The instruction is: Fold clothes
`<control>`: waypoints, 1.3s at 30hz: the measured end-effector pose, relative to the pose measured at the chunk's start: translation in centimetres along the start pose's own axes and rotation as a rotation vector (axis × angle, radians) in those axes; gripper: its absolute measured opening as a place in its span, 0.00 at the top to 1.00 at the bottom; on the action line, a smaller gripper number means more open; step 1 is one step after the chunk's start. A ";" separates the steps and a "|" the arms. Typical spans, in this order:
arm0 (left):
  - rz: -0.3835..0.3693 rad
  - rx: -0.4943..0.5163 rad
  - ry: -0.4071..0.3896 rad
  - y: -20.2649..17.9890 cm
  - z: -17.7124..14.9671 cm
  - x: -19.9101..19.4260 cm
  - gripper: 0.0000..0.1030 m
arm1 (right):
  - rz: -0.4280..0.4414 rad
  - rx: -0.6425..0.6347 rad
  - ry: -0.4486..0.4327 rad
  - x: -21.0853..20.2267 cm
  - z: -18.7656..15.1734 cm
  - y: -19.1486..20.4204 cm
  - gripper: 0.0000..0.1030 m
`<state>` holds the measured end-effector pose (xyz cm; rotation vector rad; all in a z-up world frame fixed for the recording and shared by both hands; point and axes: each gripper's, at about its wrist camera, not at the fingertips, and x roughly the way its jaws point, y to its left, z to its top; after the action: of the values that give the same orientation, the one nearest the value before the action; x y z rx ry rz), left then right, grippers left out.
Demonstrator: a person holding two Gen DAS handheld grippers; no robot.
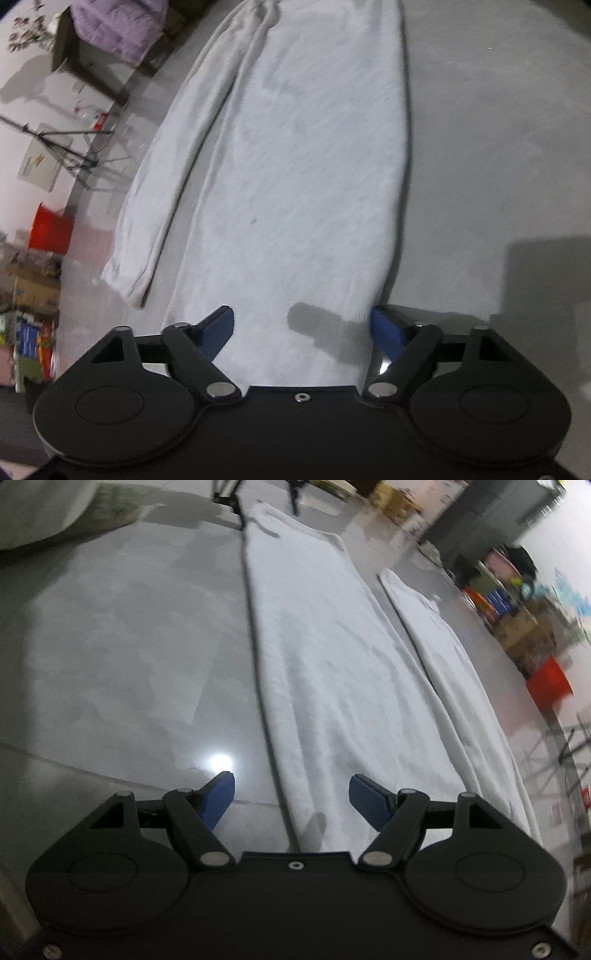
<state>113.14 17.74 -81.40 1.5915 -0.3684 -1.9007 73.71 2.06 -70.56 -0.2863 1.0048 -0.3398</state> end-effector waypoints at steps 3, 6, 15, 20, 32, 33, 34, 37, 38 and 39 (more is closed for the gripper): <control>0.000 -0.010 0.010 -0.3 -0.4 -0.6 0.78 | -0.024 0.023 0.015 0.5 0.0 -0.5 0.23; -0.025 -0.151 0.038 0.3 0.1 -1.6 0.69 | -0.031 0.029 0.018 0.6 -0.1 -0.8 0.23; 0.053 -1.158 0.149 4.6 6.5 -8.0 0.17 | -0.074 0.998 0.109 -4.3 -2.9 -7.3 0.23; 0.015 -1.148 0.272 3.0 8.8 -10.2 0.17 | -0.123 1.284 0.152 -9.6 -5.4 -6.7 0.23; -0.026 -1.128 0.205 5.7 9.4 -11.1 0.17 | -0.191 1.197 0.191 -13.4 -6.9 -6.7 0.22; -0.030 -1.121 0.200 5.7 9.5 -10.9 0.17 | -0.189 1.193 0.191 -13.4 -6.9 -6.7 0.22; -0.034 -1.115 0.195 5.7 9.4 -10.6 0.17 | -0.185 1.188 0.189 -13.5 -6.8 -6.7 0.22; -0.049 -1.117 0.182 5.6 9.6 -10.3 0.17 | -0.180 1.176 0.186 -13.2 -6.4 -6.7 0.22; -0.051 -1.112 0.175 5.6 9.6 -10.2 0.17 | -0.179 1.172 0.185 -13.2 -6.3 -6.7 0.22; -0.053 -1.106 0.168 5.6 9.7 -10.1 0.17 | -0.180 1.169 0.185 -13.2 -6.2 -6.7 0.22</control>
<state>106.24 18.03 -68.02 0.9559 0.7027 -1.5082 60.94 0.78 -60.96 0.7297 0.8129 -1.0601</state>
